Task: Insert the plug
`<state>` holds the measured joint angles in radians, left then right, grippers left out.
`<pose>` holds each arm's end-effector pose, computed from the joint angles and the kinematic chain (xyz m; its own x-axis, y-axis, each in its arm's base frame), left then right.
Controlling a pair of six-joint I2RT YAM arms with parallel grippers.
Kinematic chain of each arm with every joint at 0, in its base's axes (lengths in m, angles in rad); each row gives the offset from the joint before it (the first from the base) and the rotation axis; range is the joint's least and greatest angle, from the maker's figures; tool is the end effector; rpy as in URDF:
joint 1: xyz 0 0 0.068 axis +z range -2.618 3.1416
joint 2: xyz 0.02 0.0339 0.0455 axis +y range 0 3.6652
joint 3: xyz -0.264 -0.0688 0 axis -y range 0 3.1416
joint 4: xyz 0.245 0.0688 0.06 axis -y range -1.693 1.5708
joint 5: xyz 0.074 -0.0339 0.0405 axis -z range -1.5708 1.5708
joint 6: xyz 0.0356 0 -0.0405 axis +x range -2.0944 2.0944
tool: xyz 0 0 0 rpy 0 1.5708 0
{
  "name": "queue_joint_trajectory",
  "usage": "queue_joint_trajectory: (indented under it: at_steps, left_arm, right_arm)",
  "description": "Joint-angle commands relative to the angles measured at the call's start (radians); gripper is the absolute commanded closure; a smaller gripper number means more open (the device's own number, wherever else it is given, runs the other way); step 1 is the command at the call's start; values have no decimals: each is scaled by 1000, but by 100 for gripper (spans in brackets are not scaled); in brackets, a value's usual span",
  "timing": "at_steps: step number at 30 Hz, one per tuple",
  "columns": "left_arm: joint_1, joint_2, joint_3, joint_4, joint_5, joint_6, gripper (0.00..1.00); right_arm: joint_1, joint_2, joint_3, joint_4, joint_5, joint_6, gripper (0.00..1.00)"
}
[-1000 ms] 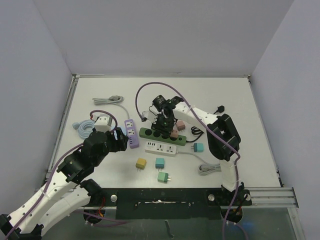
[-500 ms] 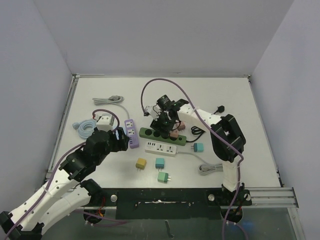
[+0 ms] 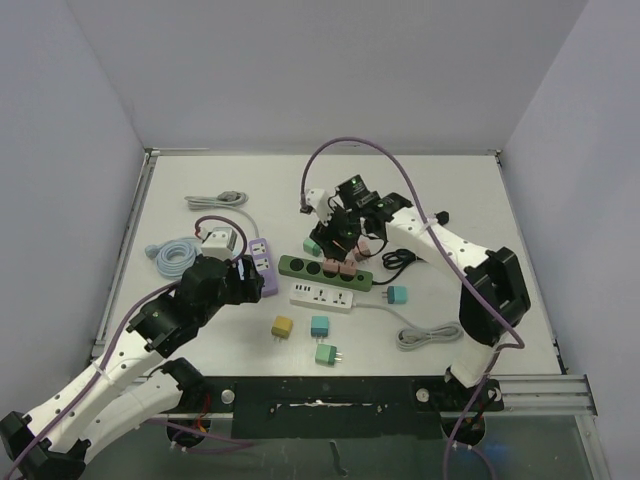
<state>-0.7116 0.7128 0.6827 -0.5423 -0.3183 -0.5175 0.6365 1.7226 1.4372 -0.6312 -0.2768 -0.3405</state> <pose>0.1266 -0.0945 0.2803 -0.5648 -0.1334 -0.8144 0.1630 0.9494 -0.2685 0.2980 0.2324 0.2772 -0.3659 -0.6699 -0.6460 -0.8781 0.4785 0.0012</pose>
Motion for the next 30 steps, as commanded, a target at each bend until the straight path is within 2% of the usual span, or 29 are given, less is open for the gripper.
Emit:
queue_joint_trajectory:
  at_steps: [1, 6, 11, 14, 19, 26, 30]
  left_arm:
    - [3, -6, 21, 49, 18, -21, 34]
    - [3, 7, 21, 54, 22, -32, 34]
    - [3, 17, 20, 60, 22, -31, 34]
    - [3, 20, 20, 63, 22, -29, 34]
    - [4, 19, 17, 64, 22, -27, 34]
    - [4, 18, 19, 62, 26, -31, 34]
    - [4, 24, 25, 57, 13, -62, 34]
  right_arm:
    - [11, 68, 49, -91, -47, -82, 42]
    - [17, 134, 80, -139, -77, -127, 45]
    - [16, 170, 73, -115, -45, -136, 61]
    - [15, 186, 84, -118, -42, -142, 65]
    - [15, 193, 98, -118, -57, -146, 68]
    - [18, 212, 70, -108, -45, -156, 100]
    - [17, 249, 3, -88, -21, -186, 100]
